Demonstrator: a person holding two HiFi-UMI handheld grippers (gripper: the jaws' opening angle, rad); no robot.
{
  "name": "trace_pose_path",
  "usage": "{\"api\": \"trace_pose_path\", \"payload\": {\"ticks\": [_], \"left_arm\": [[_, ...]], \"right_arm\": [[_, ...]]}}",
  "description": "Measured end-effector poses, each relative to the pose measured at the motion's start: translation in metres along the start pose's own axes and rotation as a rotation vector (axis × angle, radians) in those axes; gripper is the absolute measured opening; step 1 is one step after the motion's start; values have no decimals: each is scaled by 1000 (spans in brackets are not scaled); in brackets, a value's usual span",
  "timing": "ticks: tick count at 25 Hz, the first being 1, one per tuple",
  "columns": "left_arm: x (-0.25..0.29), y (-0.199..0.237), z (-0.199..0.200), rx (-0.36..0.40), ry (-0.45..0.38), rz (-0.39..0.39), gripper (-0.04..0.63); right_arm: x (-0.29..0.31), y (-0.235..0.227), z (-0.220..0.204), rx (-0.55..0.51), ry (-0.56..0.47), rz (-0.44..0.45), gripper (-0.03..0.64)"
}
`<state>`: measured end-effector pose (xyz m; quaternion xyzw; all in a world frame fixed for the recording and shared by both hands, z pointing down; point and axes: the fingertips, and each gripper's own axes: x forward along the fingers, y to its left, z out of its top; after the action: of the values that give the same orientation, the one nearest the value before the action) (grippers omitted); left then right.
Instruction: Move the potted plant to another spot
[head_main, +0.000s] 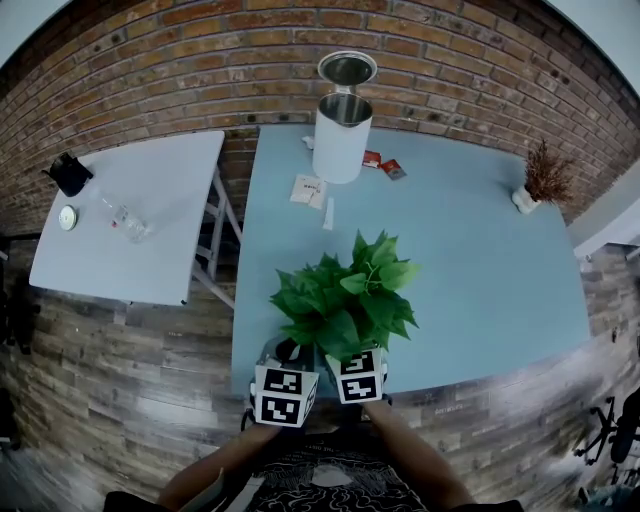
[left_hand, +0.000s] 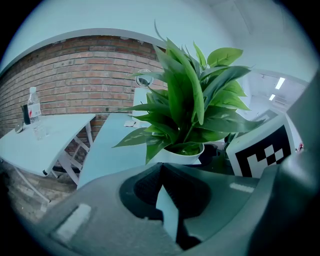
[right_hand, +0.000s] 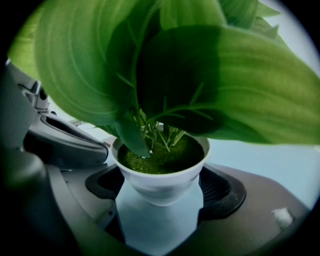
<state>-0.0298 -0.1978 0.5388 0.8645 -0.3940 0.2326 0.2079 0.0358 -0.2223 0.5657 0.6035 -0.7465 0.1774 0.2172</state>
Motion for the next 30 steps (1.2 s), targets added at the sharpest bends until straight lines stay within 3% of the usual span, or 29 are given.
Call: {"api": "trace_pose_path", "payload": {"ticks": [30], "left_arm": [[35, -91, 11, 28, 6, 17, -2]], "right_arm": [[-38, -87, -21, -6, -2, 3, 468]]}}
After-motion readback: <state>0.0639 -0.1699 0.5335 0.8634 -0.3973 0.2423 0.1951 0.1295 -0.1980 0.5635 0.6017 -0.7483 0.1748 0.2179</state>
